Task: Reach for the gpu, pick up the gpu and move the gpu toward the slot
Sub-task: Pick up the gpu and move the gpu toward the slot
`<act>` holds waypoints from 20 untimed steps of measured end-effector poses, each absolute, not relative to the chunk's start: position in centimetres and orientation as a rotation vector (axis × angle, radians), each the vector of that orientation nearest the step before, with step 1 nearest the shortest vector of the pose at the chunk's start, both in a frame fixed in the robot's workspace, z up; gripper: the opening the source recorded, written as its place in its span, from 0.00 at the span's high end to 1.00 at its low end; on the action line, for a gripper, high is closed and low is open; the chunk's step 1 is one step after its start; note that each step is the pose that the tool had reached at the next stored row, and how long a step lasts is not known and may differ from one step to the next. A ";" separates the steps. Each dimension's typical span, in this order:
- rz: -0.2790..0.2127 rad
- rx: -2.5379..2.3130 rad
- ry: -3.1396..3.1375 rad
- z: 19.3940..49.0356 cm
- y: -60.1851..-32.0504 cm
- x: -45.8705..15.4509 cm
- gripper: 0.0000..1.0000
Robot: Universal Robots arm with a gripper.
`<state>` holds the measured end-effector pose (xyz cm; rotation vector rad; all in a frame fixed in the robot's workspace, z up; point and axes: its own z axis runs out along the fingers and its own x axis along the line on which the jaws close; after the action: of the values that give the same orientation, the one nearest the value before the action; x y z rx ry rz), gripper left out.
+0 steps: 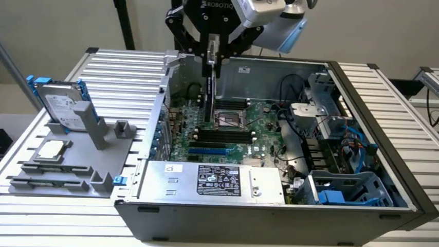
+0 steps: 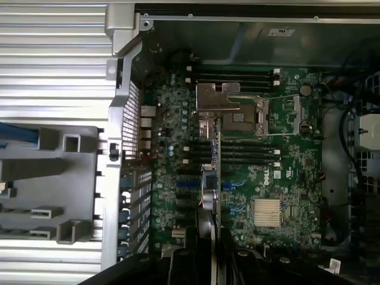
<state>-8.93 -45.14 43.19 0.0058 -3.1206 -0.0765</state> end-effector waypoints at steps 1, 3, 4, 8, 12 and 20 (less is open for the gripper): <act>-0.074 0.006 -3.120 43.1 -45.0 -8.6 0.74; -0.069 0.006 -3.120 42.8 -44.7 -7.9 0.74; -0.067 0.006 -3.120 42.7 -44.5 -7.6 0.74; -0.050 0.006 -3.120 42.3 -44.1 -6.1 0.74; -0.031 0.005 -3.119 42.0 -43.7 -4.6 0.74; -0.020 0.005 -3.114 41.8 -43.6 -3.3 0.74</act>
<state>-3.31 -43.60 41.83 0.0051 -3.1142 -0.0204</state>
